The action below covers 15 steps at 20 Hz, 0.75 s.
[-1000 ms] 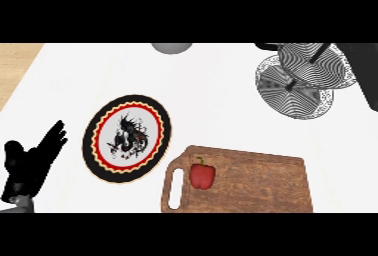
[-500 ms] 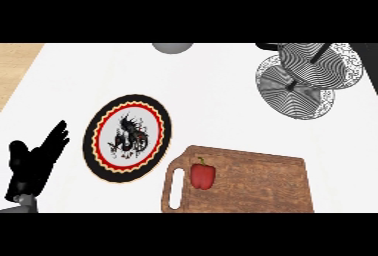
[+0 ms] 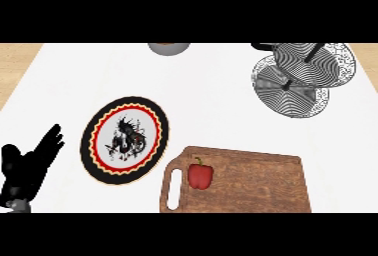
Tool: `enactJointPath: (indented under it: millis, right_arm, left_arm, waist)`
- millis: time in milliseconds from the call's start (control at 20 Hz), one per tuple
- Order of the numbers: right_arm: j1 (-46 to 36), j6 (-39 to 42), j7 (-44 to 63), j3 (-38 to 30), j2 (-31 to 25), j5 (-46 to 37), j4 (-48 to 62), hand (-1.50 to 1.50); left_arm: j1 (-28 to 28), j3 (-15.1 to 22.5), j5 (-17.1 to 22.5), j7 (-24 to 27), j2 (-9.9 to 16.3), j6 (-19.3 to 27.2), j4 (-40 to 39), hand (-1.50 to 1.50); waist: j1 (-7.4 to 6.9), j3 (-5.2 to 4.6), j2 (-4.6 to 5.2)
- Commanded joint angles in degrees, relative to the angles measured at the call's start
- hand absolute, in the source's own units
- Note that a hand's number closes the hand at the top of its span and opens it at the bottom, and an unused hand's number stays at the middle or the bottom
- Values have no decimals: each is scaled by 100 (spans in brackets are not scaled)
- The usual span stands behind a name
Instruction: Pick the tomato from the cutting board and place it in the tiered basket
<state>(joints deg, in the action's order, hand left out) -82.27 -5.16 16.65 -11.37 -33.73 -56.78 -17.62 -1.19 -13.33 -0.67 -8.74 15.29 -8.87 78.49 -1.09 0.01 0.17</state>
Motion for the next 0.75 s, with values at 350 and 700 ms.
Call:
enactJointPath:
  millis: [350, 700]
  right_arm:
    - [435, 515, -139, -1885, -1034, 1926, -417, -150]
    - [1627, 1949, -1037, -2685, -1763, 3013, -882, -150]
  left_arm:
    - [-221, -228, 124, -54, 109, -33, 27, 0]
    - [-322, -197, 52, -102, -39, 154, 219, 0]
  waist:
    - [308, 9, -106]
    - [476, 3, -154]
